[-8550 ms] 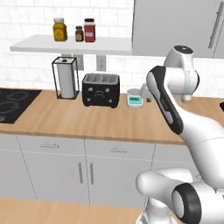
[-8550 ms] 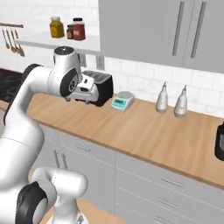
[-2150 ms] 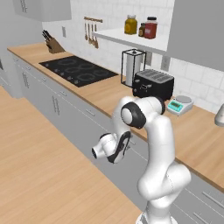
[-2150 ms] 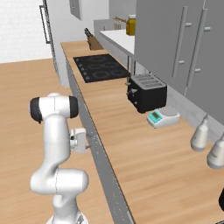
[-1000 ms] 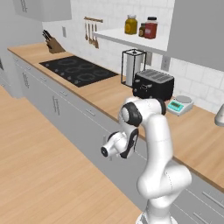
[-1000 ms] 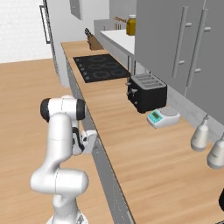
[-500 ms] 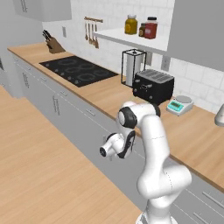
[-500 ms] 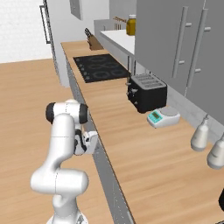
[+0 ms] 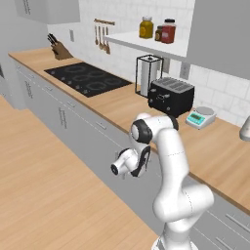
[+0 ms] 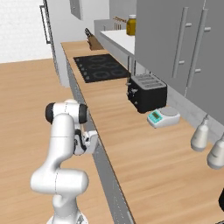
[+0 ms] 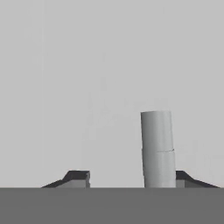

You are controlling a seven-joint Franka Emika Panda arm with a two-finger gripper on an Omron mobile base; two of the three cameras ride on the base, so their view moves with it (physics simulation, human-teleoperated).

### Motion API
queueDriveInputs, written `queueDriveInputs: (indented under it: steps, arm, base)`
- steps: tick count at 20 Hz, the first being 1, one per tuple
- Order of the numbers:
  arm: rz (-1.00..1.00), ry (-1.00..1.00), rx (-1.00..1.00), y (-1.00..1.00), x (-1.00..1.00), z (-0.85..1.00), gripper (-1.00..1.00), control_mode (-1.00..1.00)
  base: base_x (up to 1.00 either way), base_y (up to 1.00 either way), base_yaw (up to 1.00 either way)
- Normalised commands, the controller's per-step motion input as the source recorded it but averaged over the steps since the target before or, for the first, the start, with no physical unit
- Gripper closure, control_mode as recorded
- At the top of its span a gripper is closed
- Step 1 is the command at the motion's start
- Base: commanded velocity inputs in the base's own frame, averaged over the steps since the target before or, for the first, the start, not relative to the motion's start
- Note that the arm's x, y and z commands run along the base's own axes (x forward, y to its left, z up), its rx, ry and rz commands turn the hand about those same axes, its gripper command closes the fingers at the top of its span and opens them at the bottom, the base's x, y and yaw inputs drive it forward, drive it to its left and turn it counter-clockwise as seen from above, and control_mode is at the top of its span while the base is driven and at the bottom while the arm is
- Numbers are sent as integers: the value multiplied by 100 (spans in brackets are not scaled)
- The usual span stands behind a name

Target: Take a straw from the drawer in front and place it inside the glass cup on the dining counter.

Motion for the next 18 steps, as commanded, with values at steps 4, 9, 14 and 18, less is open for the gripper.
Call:
queueDriveInputs:
  steps: [4, 9, 14, 18]
  arm:
    - [0, 0, 0, 40, -49, 0, 100, -100]
    - [0, 0, 0, 78, -62, 0, 100, -100]
    - [0, 0, 2, 97, -67, 0, 100, -100]
    - [1, 0, 2, 100, -65, 0, 100, -100]
  base:
    - [0, 0, 0]
    - [0, 0, 0]
    - [0, 0, 0]
    - [0, 0, 0]
